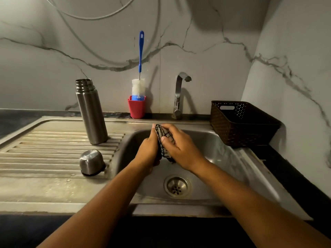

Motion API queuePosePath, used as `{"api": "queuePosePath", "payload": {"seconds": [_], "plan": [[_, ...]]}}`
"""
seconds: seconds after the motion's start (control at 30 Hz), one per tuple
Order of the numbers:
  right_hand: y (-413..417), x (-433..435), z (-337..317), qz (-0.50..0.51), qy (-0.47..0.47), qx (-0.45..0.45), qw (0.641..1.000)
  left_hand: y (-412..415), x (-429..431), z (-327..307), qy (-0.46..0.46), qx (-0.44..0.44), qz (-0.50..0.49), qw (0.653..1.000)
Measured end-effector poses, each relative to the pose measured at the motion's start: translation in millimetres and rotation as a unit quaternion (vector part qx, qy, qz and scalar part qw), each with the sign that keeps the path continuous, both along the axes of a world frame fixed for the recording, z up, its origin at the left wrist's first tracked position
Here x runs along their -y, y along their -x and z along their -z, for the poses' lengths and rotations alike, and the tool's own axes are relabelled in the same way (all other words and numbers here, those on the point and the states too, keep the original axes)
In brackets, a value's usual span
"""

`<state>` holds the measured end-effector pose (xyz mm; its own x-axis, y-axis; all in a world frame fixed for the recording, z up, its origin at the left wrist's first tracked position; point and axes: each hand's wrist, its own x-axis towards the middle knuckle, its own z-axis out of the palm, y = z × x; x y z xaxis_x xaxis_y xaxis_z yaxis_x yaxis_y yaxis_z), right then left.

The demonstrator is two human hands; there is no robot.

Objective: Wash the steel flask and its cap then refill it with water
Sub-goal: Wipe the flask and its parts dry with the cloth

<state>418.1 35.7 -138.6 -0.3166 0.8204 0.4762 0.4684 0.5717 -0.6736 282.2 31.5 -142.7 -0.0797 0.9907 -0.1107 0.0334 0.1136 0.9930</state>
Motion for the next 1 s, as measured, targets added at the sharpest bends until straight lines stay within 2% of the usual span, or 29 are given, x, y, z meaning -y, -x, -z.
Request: {"api": "queuePosePath", "payload": {"seconds": [0.03, 0.1, 0.17, 0.23, 0.27, 0.33, 0.43, 0.47, 0.53, 0.57, 0.63, 0.7, 0.77, 0.83, 0.9, 0.93, 0.97, 1.0], "plan": [[2.3, 0.8, 2.6, 0.000, 0.017, -0.031, 0.999, -1.7, -0.1, 2.8, -0.028, -0.043, -0.019, 0.998], [10.9, 1.5, -0.5, 0.020, 0.108, -0.120, 0.987, -3.4, -2.0, 7.0, -0.118, -0.150, -0.066, 0.979], [14.3, 1.8, -13.2, 0.057, 0.243, -0.194, 0.949, -4.4, 0.0, 5.7, -0.197, -0.219, -0.093, 0.951], [11.2, 5.1, -22.6, 0.058, 0.357, -0.218, 0.906, -5.5, 3.0, 2.2, -0.268, -0.303, -0.090, 0.910], [10.0, 7.6, -24.7, 0.055, 0.384, -0.220, 0.895, -5.4, 2.2, 2.8, -0.290, -0.338, -0.083, 0.892], [9.1, 5.8, -20.4, 0.058, 0.345, -0.234, 0.907, -2.8, -3.6, 7.9, -0.306, -0.363, -0.073, 0.877], [10.5, -0.8, -6.5, 0.051, 0.103, -0.171, 0.979, 0.4, -14.6, 10.5, -0.280, -0.347, -0.071, 0.892], [10.9, -1.7, -3.3, 0.031, 0.047, -0.140, 0.989, 0.9, -16.8, 8.6, -0.252, -0.299, -0.081, 0.917], [10.7, -0.2, 0.4, -0.002, 0.007, -0.095, 0.995, 2.6, -15.0, 5.0, -0.159, -0.103, -0.075, 0.979], [10.1, 1.7, 0.6, -0.014, 0.014, -0.091, 0.996, 4.7, -10.6, 2.3, -0.107, -0.021, -0.062, 0.992], [9.7, 1.8, 1.7, -0.033, 0.038, -0.120, 0.991, 6.3, -3.3, -0.9, -0.072, 0.017, -0.030, 0.997], [10.9, 1.4, -2.0, -0.019, 0.025, -0.143, 0.989, 4.4, -1.2, -0.6, -0.147, -0.079, -0.031, 0.986], [14.8, 2.7, -8.4, -0.006, 0.049, -0.205, 0.978, 1.0, -3.6, 0.3, -0.250, -0.226, -0.062, 0.939], [14.6, 6.9, -17.9, 0.012, 0.167, -0.276, 0.946, -3.3, 0.1, -2.9, -0.319, -0.281, -0.064, 0.903], [6.2, 9.7, -24.7, 0.018, 0.291, -0.305, 0.907, -4.8, 5.7, -6.2, -0.368, -0.339, -0.036, 0.865], [1.7, 9.2, -25.6, 0.017, 0.309, -0.323, 0.894, -3.9, 6.5, -5.9, -0.373, -0.363, -0.026, 0.853], [-1.7, 6.1, -23.8, 0.017, 0.285, -0.338, 0.897, -2.3, 5.6, -5.3, -0.367, -0.372, -0.023, 0.852], [-3.1, 4.3, -22.8, 0.019, 0.233, -0.334, 0.913, -0.8, 3.2, -5.7, -0.343, -0.355, -0.031, 0.869]]}}
